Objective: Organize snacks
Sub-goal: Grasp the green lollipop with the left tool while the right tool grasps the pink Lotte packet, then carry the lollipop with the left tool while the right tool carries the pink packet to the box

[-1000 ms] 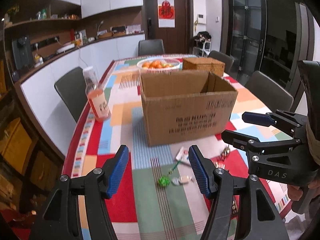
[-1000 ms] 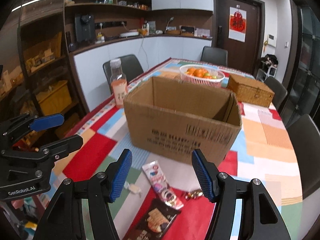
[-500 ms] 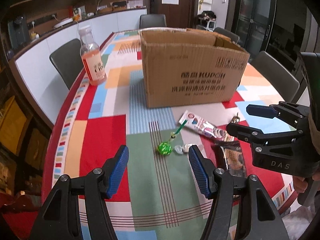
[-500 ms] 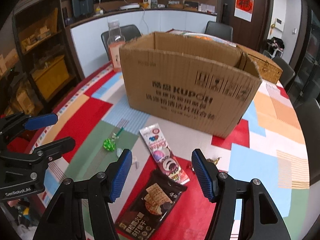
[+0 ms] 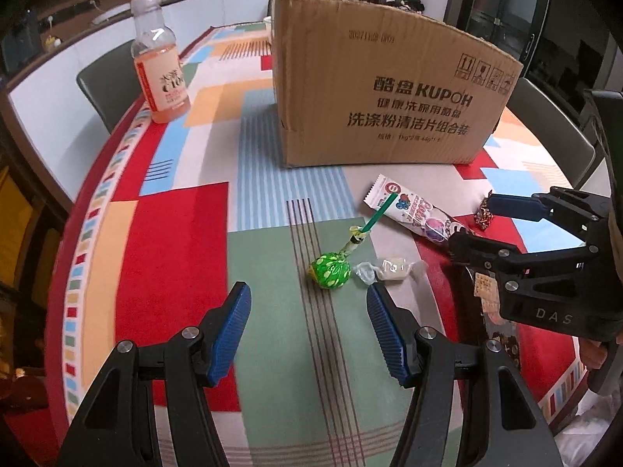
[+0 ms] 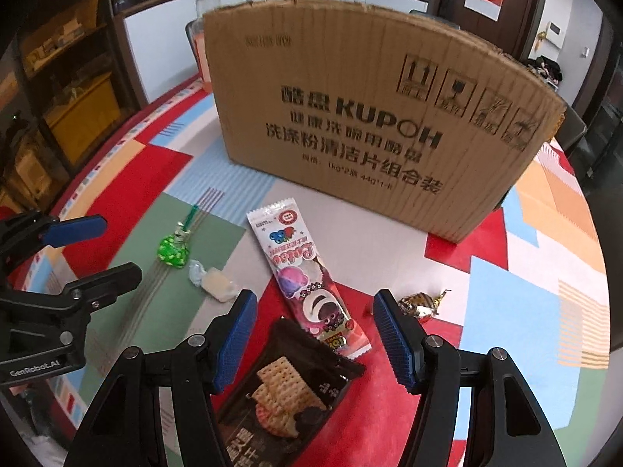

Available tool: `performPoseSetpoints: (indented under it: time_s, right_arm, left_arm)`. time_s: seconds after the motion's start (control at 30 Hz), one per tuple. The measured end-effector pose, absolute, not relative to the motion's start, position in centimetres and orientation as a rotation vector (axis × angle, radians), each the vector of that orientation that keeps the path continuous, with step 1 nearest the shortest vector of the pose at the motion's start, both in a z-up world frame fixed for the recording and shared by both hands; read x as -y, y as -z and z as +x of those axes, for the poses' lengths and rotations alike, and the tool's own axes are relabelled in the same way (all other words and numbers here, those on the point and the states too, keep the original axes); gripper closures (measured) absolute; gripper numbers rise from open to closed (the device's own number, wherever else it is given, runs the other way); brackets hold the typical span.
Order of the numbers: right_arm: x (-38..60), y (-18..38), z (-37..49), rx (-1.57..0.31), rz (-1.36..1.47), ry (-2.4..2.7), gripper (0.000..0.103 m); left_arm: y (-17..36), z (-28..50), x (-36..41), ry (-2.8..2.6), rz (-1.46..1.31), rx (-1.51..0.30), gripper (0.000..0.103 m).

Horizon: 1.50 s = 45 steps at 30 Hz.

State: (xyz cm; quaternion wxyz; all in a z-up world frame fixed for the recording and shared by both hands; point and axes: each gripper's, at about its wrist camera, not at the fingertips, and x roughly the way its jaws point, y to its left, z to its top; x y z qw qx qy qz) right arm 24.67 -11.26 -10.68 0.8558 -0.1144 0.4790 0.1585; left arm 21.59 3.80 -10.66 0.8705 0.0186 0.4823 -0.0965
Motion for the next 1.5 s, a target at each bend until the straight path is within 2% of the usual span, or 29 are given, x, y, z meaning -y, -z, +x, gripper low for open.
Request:
performPoseSetpoints:
  time_s: [0.2,0.73,0.9,0.93,1.03,1.5]
  right_arm:
    - [11.1,11.8,26.0,-1.032,-0.238,-0.333,0.040]
    - [9.4,14.3,28.6,-1.071,-0.227,-0.350,0.041]
    - [9.0,14.5,28.8,-1.065,-0.218,-0.355,0.055]
    - [8.9,14.4,28.9,-1.063,-0.217,-0.356,0.064]
    - [8.7,14.3,28.9,-1.056,-0.227,-0.359,0.071]
    - [10.3,10.7,26.8,-0.953,-0.223,-0.349,0.074]
  left_arm:
    - [11.9,23.2,-3.9,0.216,0.010,-1.030,0.043]
    - [13.4,25.4,-4.0,0.235,-0.034,-1.069,0.068]
    - [13.4,25.6,-3.9,0.239,-0.051,-1.069,0.078]
    - [13.4,25.6,-3.9,0.238,-0.053,-1.070,0.078]
    - [13.3,25.5,-3.9,0.233,-0.056,-1.067,0.078]
    - [9.3,23.2,-3.6,0.233,-0.067,-0.968,0.078]
